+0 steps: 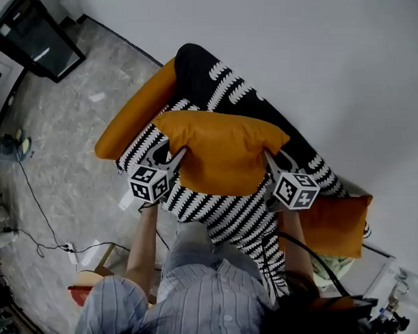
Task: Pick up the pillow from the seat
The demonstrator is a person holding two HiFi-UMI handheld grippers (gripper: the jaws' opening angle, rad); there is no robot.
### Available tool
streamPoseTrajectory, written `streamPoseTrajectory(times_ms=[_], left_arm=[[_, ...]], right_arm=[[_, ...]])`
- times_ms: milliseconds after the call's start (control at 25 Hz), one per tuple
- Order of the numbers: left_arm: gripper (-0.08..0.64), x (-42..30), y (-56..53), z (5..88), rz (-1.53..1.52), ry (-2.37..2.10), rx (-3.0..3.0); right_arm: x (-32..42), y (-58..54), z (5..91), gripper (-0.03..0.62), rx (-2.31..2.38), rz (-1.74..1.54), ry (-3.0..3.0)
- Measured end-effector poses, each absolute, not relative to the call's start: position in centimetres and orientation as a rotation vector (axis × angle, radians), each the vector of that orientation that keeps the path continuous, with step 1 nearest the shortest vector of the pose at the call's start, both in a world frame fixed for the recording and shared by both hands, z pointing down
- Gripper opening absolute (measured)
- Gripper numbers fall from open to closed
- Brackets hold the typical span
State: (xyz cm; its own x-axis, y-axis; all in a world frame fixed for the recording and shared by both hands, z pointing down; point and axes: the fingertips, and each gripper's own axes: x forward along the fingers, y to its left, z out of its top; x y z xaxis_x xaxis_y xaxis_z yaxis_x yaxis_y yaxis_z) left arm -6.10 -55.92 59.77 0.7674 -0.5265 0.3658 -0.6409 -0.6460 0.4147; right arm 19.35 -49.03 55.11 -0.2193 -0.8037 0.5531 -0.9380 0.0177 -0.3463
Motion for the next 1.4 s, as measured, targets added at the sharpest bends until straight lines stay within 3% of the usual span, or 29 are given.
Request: streamPoseTrajectory(times_ms=[800,1400], left_arm=[[0.178,-13.2,-41.8,48.2,0.262,-1.184,2.452],[0.175,-12.8,-26.1,44.5,0.209,-1.343,2.395]], right_arm=[[13.6,-37.5,47.5,0.107,1.644,0.887,-2.362],[14.3,-25.7,44.0,0.104,1.552,0.801,-2.499]])
